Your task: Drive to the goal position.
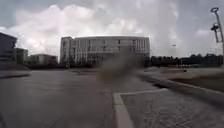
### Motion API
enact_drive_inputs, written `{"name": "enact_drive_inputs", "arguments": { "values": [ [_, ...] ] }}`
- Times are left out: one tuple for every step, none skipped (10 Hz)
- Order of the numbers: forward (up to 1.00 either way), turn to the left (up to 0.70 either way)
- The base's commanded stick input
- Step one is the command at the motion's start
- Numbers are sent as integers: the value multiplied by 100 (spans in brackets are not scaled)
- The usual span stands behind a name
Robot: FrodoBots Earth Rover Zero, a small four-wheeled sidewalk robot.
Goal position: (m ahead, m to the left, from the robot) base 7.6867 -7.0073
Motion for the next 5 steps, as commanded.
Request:
{"name": "enact_drive_inputs", "arguments": {
  "values": [
    [70, 0],
    [70, 0],
    [70, 0],
    [70, 0],
    [70, 0]
  ]
}}
